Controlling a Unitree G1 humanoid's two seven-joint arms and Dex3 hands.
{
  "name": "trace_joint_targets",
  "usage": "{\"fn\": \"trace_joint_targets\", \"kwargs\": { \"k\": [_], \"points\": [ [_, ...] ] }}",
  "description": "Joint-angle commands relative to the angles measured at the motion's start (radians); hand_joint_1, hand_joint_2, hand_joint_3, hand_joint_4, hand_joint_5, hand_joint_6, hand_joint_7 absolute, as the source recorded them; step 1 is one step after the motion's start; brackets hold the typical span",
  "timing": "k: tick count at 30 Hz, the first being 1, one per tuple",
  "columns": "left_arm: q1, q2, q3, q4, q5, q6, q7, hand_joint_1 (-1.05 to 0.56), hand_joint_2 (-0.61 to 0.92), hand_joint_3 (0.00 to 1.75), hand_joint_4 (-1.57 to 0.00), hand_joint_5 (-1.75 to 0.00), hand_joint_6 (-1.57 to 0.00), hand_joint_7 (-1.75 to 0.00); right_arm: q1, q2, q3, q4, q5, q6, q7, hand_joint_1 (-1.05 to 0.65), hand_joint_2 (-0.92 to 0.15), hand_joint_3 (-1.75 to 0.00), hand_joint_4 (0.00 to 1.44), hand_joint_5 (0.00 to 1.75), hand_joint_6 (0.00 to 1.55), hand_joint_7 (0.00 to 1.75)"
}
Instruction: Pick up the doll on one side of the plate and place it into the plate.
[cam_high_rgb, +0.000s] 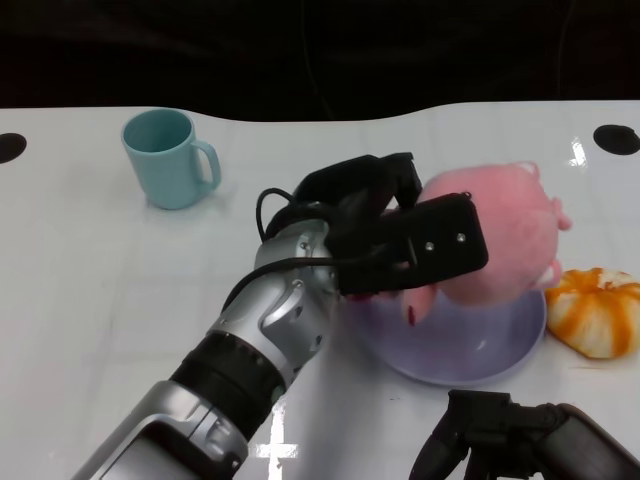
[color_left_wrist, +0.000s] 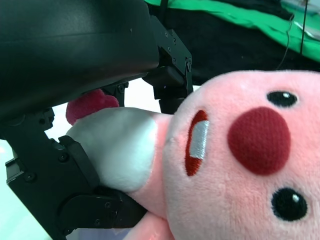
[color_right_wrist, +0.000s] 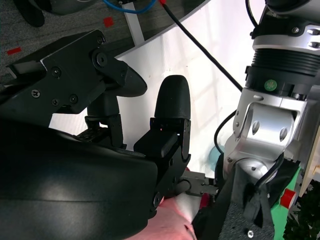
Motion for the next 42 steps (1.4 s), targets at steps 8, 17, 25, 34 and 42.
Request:
{"fn": "trace_joint_targets", "kwargs": {
  "k": [8, 17, 25, 34, 42],
  "points": [
    [-0.036, 0.016, -0.020, 0.000, -0.010, 0.022, -0.131, -0.37, 0.91, 0.10, -0.70, -1.50, -0.71, -0.16, 0.001, -0.002, -0.005, -0.016, 0.006, 0.003, -0.004, -0.09, -0.58, -1.02, 0.66, 1.52, 0.63, 1.18],
    [-0.015, 0.111, -0.125, -0.111, 0.053, 0.019, -0.299, -0.80, 0.92, 0.31, -0.07, -0.22, -0.20, 0.00, 0.005, -0.006, -0.020, -0.009, 0.018, -0.008, 0.002, -0.09, -0.57, -1.03, 0.65, 1.53, 0.63, 1.18],
    [0.030, 0.172, -0.136, -0.222, 0.057, 0.008, -0.356, -1.03, 0.92, 0.46, 0.00, -0.02, -0.06, 0.00, 0.004, -0.009, -0.033, -0.004, 0.022, -0.012, 0.005, -0.10, -0.57, -1.03, 0.65, 1.54, 0.63, 1.19],
    [0.159, 0.273, -0.070, -0.447, 0.023, -0.039, -0.354, -1.00, 0.92, 0.52, -0.06, -0.04, -0.07, -0.02, 0.008, -0.009, -0.042, 0.002, 0.026, -0.025, 0.009, -0.10, -0.57, -1.03, 0.66, 1.54, 0.63, 1.19],
    [0.312, 0.362, 0.020, -0.640, -0.048, -0.109, -0.362, -0.88, 0.92, 0.42, -0.16, -0.13, -0.17, -0.06, 0.003, -0.011, -0.047, 0.009, 0.030, -0.033, 0.012, -0.09, -0.58, -1.01, 0.66, 1.54, 0.63, 1.18]
  ]
}}
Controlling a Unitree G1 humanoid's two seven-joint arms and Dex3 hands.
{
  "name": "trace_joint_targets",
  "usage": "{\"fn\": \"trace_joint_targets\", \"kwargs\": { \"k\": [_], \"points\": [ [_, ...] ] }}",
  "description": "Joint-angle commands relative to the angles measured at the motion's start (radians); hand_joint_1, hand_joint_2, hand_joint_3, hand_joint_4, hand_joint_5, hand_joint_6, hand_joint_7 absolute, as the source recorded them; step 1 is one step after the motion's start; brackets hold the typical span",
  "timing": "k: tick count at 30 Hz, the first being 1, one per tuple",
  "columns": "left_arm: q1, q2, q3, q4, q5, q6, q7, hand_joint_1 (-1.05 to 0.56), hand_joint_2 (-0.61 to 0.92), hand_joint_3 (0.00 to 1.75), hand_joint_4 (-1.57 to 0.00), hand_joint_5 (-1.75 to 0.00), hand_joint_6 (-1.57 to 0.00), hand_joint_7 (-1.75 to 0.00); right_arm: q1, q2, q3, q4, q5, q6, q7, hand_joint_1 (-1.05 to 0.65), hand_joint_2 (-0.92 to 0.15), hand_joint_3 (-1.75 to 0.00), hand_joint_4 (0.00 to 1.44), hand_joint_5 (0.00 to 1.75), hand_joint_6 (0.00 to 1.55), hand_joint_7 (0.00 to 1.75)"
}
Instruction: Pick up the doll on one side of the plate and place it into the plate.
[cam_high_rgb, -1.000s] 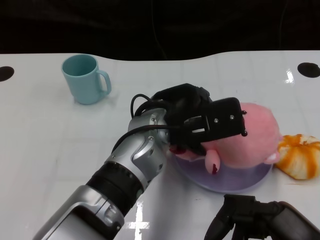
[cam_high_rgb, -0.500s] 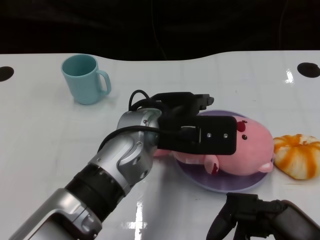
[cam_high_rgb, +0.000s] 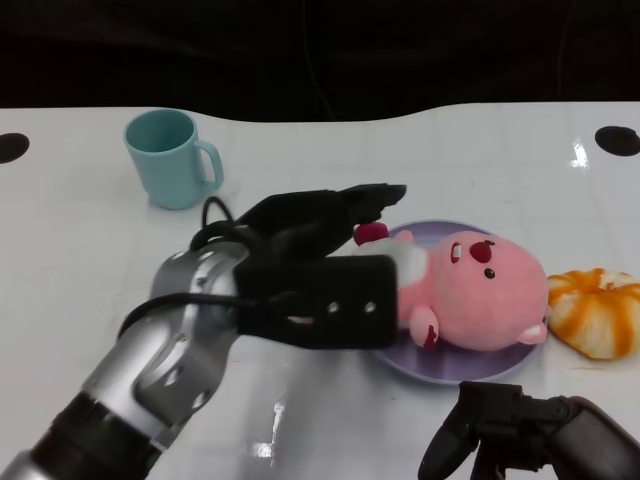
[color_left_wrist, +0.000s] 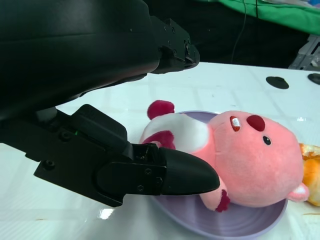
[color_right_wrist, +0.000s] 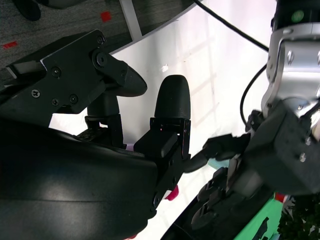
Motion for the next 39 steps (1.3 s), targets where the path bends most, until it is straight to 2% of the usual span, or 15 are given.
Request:
{"fn": "trace_joint_targets", "kwargs": {
  "k": [1, 5, 7, 11, 15, 16, 18, 19, 21, 22, 25, 30, 34, 39],
  "points": [
    [0.061, 0.037, 0.041, -0.064, -0.023, -0.051, 0.015, -0.87, 0.92, 0.41, -0.17, -0.14, -0.18, -0.07, 0.002, -0.009, -0.008, 0.008, 0.008, -0.010, 0.003, -0.10, -0.58, -1.01, 0.66, 1.54, 0.63, 1.18],
    [0.149, 0.048, 0.105, -0.106, -0.079, -0.149, 0.066, -0.79, 0.92, 0.37, -0.24, -0.22, -0.24, -0.10, -0.001, -0.010, -0.004, 0.008, 0.004, -0.004, 0.004, -0.11, -0.58, -1.01, 0.66, 1.54, 0.63, 1.18],
    [0.187, 0.043, 0.133, -0.117, -0.103, -0.193, 0.096, -0.74, 0.92, 0.33, -0.25, -0.32, -0.29, -0.11, -0.002, -0.009, -0.003, 0.007, 0.003, 0.000, 0.003, -0.11, -0.58, -1.01, 0.66, 1.54, 0.63, 1.18],
    [0.267, 0.017, 0.187, -0.123, -0.147, -0.290, 0.188, -0.62, 0.92, 0.19, -0.36, -0.60, -0.54, -0.17, -0.003, -0.009, -0.001, 0.005, 0.000, 0.005, 0.003, -0.10, -0.58, -1.01, 0.66, 1.54, 0.63, 1.18],
    [0.367, -0.046, 0.255, -0.133, -0.263, -0.376, 0.254, -0.37, 0.85, 0.18, -0.51, -0.94, -0.78, -0.24, -0.005, -0.010, -0.002, 0.010, 0.000, -0.005, 0.004, -0.11, -0.58, -1.01, 0.66, 1.53, 0.64, 1.18],
    [0.394, -0.054, 0.267, -0.140, -0.282, -0.396, 0.264, -0.30, 0.77, 0.33, -0.54, -1.00, -0.82, -0.27, -0.006, -0.010, -0.002, 0.010, 0.000, -0.003, 0.004, -0.11, -0.58, -1.01, 0.66, 1.53, 0.64, 1.18],
    [0.434, -0.060, 0.285, -0.153, -0.311, -0.427, 0.269, -0.19, 0.54, 0.84, -0.62, -1.09, -0.84, -0.39, -0.007, -0.009, -0.003, 0.009, 0.001, 0.002, 0.004, -0.10, -0.58, -1.01, 0.66, 1.53, 0.64, 1.18],
    [0.446, -0.060, 0.290, -0.158, -0.320, -0.436, 0.266, -0.16, 0.51, 0.95, -0.65, -1.11, -0.84, -0.44, -0.008, -0.009, -0.003, 0.008, 0.002, 0.005, 0.005, -0.10, -0.58, -1.01, 0.65, 1.53, 0.63, 1.18],
    [0.481, -0.058, 0.305, -0.172, -0.354, -0.462, 0.254, -0.13, 0.48, 1.04, -0.68, -1.13, -0.84, -0.49, -0.009, -0.009, -0.003, 0.009, 0.004, 0.006, 0.006, -0.10, -0.58, -1.01, 0.65, 1.53, 0.63, 1.18],
    [0.503, -0.056, 0.313, -0.181, -0.379, -0.479, 0.247, -0.10, 0.47, 1.15, -0.76, -1.19, -0.87, -0.62, -0.009, -0.008, -0.003, 0.010, 0.005, 0.005, 0.006, -0.10, -0.58, -1.01, 0.65, 1.53, 0.63, 1.18],
    [0.577, -0.050, 0.332, -0.242, -0.450, -0.475, 0.217, -0.07, 0.46, 1.25, -0.84, -1.25, -0.88, -0.83, -0.012, -0.008, 0.001, 0.014, 0.002, 0.001, 0.005, -0.11, -0.59, -1.00, 0.65, 1.53, 0.63, 1.18],
    [0.700, -0.047, 0.352, -0.409, -0.550, -0.331, 0.181, -0.07, 0.48, 1.24, -0.90, -1.35, -0.88, -0.99, -0.014, -0.007, 0.005, 0.015, -0.001, -0.001, 0.004, -0.11, -0.59, -0.99, 0.65, 1.53, 0.63, 1.18],
    [0.796, -0.037, 0.366, -0.555, -0.616, -0.200, 0.166, -0.11, 0.48, 1.29, -0.87, -1.66, -0.82, -1.24, -0.015, -0.007, 0.008, 0.015, -0.001, -0.001, 0.003, -0.11, -0.59, -0.99, 0.66, 1.54, 0.63, 1.18],
    [0.856, -0.025, 0.380, -0.640, -0.657, -0.124, 0.151, -0.12, 0.46, 1.33, -0.88, -1.74, -0.80, -1.36, -0.016, -0.009, 0.010, 0.008, -0.007, 0.009, 0.003, -0.12, -0.59, -0.99, 0.65, 1.53, 0.63, 1.17]
  ]
}}
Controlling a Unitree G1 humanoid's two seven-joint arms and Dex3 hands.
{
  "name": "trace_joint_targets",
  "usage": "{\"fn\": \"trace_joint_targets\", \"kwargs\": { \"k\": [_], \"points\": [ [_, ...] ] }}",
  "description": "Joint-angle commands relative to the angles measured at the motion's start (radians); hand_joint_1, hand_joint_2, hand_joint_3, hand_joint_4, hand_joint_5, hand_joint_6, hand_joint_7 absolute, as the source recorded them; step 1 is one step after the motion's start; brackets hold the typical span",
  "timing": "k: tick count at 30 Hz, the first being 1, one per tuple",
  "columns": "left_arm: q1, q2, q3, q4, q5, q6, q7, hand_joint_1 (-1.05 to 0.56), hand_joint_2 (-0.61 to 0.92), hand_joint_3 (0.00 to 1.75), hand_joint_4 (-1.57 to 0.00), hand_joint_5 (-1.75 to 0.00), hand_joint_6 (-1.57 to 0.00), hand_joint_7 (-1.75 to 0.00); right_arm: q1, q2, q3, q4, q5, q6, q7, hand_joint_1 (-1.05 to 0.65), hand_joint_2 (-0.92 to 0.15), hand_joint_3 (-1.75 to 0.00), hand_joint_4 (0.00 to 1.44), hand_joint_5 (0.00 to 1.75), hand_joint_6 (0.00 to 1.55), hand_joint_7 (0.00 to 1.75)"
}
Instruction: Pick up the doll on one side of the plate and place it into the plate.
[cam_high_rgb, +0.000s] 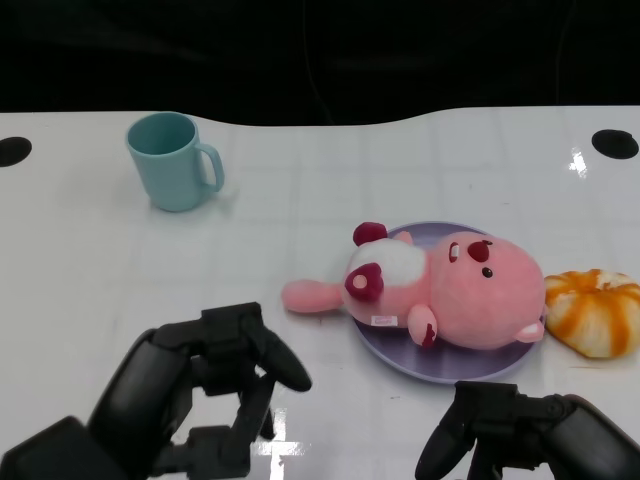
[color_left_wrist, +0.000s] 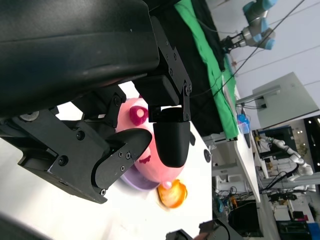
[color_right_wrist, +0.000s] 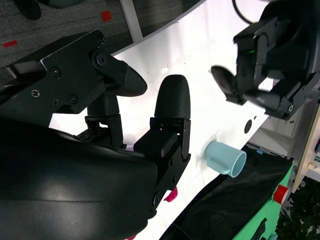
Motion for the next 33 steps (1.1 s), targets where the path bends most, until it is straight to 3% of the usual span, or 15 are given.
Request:
{"fn": "trace_joint_targets", "kwargs": {
  "k": [1, 8, 33],
  "points": [
    [0.044, 0.026, 0.018, -0.066, -0.043, 0.063, -0.024, -0.12, 0.46, 1.33, -0.87, -1.74, -0.79, -1.38, -0.001, -0.009, 0.001, -0.007, -0.001, 0.005, 0.000, -0.12, -0.59, -0.99, 0.65, 1.53, 0.63, 1.17],
    [0.123, 0.038, 0.034, -0.121, -0.141, 0.171, -0.044, -0.13, 0.43, 1.37, -0.80, -1.75, -0.76, -1.49, 0.000, -0.010, -0.017, -0.003, 0.017, 0.002, 0.006, -0.10, -0.58, -1.01, 0.66, 1.53, 0.64, 1.17],
    [0.066, 0.018, 0.083, -0.058, -0.299, 0.408, -0.036, -0.14, 0.47, 1.27, -0.82, -1.75, -0.75, -1.52, 0.028, -0.016, -0.056, 0.035, 0.032, -0.079, 0.017, -0.09, -0.58, -1.01, 0.67, 1.53, 0.64, 1.19]
  ]
}}
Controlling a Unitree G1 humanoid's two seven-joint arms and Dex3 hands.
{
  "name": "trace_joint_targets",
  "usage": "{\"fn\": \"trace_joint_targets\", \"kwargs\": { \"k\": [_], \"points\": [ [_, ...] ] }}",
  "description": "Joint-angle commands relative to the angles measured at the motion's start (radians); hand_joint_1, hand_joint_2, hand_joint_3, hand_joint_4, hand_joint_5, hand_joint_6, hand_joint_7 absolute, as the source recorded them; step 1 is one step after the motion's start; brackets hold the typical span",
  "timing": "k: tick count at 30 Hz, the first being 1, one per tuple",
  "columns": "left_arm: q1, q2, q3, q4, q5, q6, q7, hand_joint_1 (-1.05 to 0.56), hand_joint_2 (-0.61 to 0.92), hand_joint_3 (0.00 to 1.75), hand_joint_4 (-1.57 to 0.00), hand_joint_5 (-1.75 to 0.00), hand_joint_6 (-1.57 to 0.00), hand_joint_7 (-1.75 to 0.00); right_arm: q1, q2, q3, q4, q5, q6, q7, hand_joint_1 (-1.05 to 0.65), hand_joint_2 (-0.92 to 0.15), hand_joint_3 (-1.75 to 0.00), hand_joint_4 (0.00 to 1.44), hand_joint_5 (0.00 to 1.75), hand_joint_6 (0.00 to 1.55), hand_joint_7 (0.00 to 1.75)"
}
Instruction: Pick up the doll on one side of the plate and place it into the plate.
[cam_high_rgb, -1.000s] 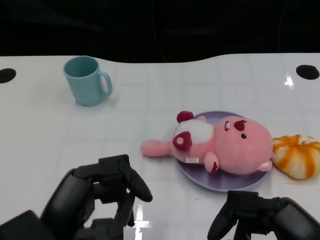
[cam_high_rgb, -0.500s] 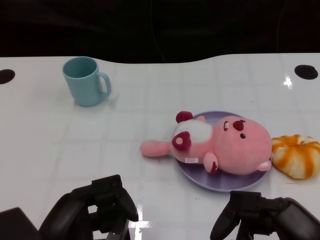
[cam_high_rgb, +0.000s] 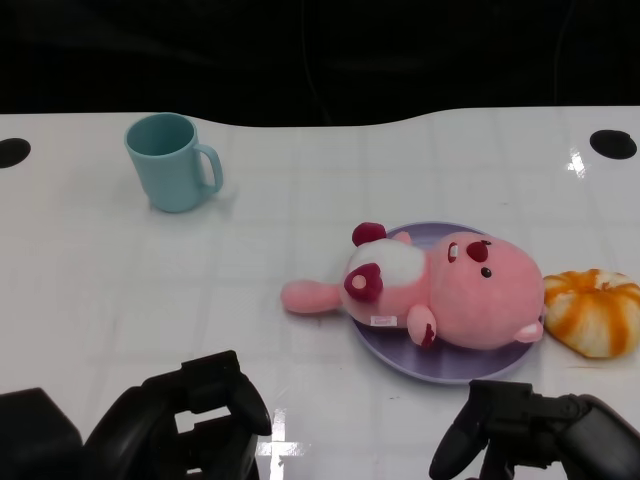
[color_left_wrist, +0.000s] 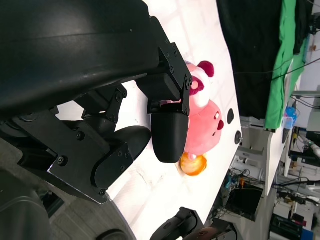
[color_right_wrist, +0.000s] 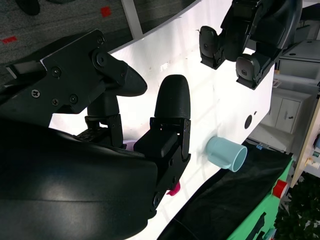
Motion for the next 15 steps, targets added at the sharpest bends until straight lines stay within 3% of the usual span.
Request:
{"fn": "trace_joint_targets", "kwargs": {
  "k": [1, 15],
  "points": [
    [-0.008, -0.004, 0.016, 0.000, -0.024, 0.029, 0.010, -0.14, 0.47, 1.27, -0.82, -1.75, -0.75, -1.52, 0.007, -0.013, -0.008, 0.001, 0.007, -0.018, 0.005, -0.09, -0.57, -1.02, 0.66, 1.53, 0.64, 1.19],
    [-0.013, -0.007, 0.023, -0.009, -0.040, 0.061, 0.011, -0.17, 0.46, 1.26, -0.82, -1.75, -0.77, -1.50, 0.008, -0.013, -0.009, 0.009, 0.007, -0.031, 0.006, -0.08, -0.58, -1.02, 0.66, 1.54, 0.63, 1.19]
  ]
}}
